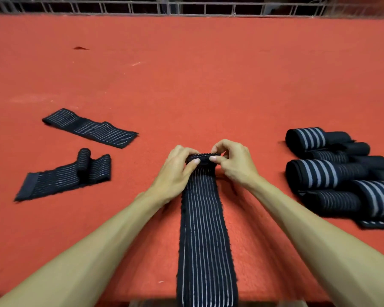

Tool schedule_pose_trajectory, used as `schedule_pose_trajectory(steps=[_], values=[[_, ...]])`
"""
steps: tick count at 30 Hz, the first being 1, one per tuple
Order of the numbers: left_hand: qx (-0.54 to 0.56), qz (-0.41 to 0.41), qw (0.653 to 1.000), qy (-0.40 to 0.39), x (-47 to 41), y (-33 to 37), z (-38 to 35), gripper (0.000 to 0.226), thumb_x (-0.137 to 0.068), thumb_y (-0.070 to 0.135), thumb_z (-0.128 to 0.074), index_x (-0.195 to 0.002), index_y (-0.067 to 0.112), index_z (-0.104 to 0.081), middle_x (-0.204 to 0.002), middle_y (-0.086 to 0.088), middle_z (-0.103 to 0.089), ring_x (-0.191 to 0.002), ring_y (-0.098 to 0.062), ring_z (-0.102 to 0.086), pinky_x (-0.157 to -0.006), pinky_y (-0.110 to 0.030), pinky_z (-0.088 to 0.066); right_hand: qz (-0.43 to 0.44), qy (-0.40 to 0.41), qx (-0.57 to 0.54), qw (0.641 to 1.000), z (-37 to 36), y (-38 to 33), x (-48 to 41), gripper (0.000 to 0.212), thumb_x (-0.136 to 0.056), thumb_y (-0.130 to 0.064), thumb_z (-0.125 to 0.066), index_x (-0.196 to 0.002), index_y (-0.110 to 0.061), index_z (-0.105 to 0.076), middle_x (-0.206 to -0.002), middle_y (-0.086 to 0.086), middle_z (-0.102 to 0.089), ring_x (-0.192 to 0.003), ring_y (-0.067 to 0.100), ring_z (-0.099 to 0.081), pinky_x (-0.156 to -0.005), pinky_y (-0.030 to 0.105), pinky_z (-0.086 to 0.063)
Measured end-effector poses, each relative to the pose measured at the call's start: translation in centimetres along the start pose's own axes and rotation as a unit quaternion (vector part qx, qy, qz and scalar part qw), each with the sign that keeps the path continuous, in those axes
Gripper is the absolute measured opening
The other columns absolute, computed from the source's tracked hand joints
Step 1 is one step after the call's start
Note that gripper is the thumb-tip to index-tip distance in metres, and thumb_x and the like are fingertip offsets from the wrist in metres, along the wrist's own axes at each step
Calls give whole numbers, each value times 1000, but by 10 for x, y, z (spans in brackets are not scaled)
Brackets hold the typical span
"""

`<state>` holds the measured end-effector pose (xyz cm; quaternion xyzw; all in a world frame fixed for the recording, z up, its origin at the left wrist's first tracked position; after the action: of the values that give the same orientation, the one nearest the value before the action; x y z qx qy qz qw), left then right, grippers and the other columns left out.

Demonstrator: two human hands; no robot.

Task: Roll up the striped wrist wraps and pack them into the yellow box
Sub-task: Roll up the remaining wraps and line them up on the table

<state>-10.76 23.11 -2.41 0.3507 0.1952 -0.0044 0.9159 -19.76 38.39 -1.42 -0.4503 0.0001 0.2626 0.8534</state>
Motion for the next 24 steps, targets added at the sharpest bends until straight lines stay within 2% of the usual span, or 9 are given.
schedule_pose_trajectory(steps=[3, 7, 11, 13, 14, 16, 19, 22, 24], values=[[29, -11, 1000, -1, 5, 37, 26, 20, -96, 18, -58, -113, 10, -60, -99, 3, -61, -89, -6, -54, -78, -14, -40, 36, -1, -4, 999, 28, -30, 11, 18, -82, -12, -73, -77, -25, -61, -73, -11, -63, -58, 0, -50, -61, 15, -40], [62, 0, 998, 15, 18, 79, 56, 19, -94, 19, -61, -111, 14, -67, -98, 7, -68, -93, -9, -63, -83, -22, -49, 82, -8, 1, 997, 63, -68, 33, 16, -81, -14, -73, -80, -26, -63, -76, -12, -64, -58, -2, -49, -62, 17, -40], [180, 66, 981, -28, 39, 123, 82, 13, -94, 15, -61, -105, 8, -65, -86, -3, -69, -77, -14, -67, -64, -33, -58, 75, -73, -53, 993, 97, -98, 65, 7, -86, -13, -71, -85, -16, -65, -69, -8, -61, -53, -2, -49, -56, 17, -39], [229, 92, 966, -75, 52, 144, 92, 13, -96, 14, -58, -105, 6, -62, -80, -4, -66, -67, -10, -66, -55, -28, -55, 42, -134, -117, 983, 111, -110, 81, 7, -86, -8, -70, -84, -8, -63, -65, 6, -54, -47, 9, -43, -46, 21, -31], [259, 104, 955, -99, 59, 153, 98, 11, -97, 13, -56, -103, 6, -61, -76, -3, -63, -61, -7, -63, -51, -23, -52, 27, -160, -146, 976, 118, -116, 87, 9, -86, -6, -69, -82, -5, -61, -66, 11, -49, -47, 12, -39, -44, 22, -26], [320, 127, 927, -148, 71, 172, 108, 8, -98, 12, -53, -100, 7, -58, -67, 2, -60, -51, -3, -57, -46, -18, -46, 9, -209, -198, 958, 133, -128, 99, 12, -84, -5, -69, -78, -4, -59, -65, 11, -46, -46, 14, -36, -43, 23, -22], [379, 137, 888, -223, 83, 195, 123, 6, -97, 13, -51, -97, 9, -56, -61, 5, -58, -46, -2, -53, -41, -15, -44, 10, -291, -294, 911, 153, -144, 113, 15, -81, -7, -69, -74, -6, -56, -55, 3, -48, -41, 8, -41, -38, 18, -30], [453, 110, 854, -229, 81, 206, 133, 21, -86, 19, -60, -104, 7, -58, -77, -2, -57, -56, -5, -57, -48, -15, -50, 47, -340, -373, 862, 163, -154, 117, 30, -75, -20, -79, -75, -8, -52, -51, -1, -47, -36, 8, -44, -36, 16, -31], [488, 106, 840, -210, 76, 207, 134, 23, -84, 19, -61, -104, 7, -59, -77, -2, -60, -57, -5, -59, -48, -15, -52, 58, -333, -401, 852, 163, -156, 114, 37, -74, -26, -81, -76, -9, -47, -50, -4, -46, -36, 7, -44, -37, 16, -31]])
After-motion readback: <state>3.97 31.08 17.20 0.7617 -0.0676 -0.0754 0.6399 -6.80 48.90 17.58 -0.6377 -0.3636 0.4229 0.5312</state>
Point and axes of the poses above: each hand's wrist, its own x-axis away from the middle knuckle, its own z-axis out of the back of the hand, y = z × x, the point moved 1 cm from there along -x, towards the middle knuckle
